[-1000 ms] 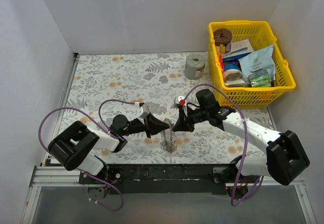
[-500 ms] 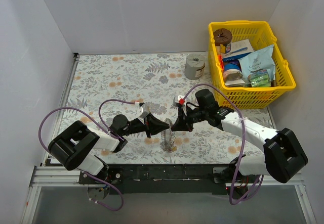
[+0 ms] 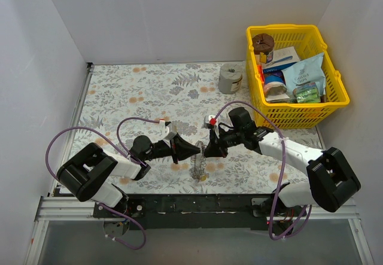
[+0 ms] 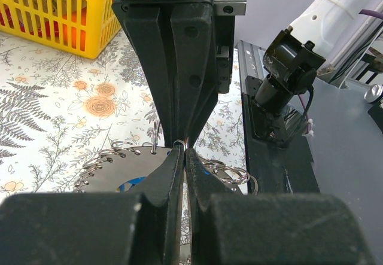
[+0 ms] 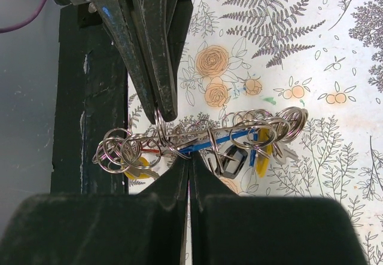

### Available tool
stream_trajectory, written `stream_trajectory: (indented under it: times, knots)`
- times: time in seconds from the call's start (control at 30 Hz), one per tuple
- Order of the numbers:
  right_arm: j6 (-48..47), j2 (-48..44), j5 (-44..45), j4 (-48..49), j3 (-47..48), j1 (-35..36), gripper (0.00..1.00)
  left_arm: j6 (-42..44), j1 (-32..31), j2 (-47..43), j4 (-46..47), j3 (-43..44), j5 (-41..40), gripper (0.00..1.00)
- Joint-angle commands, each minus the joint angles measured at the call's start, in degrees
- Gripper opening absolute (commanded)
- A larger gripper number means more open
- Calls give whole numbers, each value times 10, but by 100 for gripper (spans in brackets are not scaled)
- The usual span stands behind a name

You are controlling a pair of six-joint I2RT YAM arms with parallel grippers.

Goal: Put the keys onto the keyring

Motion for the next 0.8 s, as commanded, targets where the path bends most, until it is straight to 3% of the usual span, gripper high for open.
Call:
stream_trajectory:
  times: [0.0, 0.1, 0.33, 0.53, 0.77]
  knots:
    - [-8, -9, 7, 4, 3, 5, 1, 1, 6, -10, 244, -3, 7, 0]
    - [-20, -38, 24, -24, 12, 5, 3, 5, 11, -15, 240, -9, 7, 0]
    - [-28, -97, 58, -46, 19, 5, 35, 9, 24, -26, 232, -20, 18, 0]
    - [-32, -110, 53, -36, 13, 5, 55, 12, 30, -37, 218, -20, 29, 0]
    - [-14, -102, 31, -12, 21, 5, 59, 7, 31, -36, 218, -15, 38, 0]
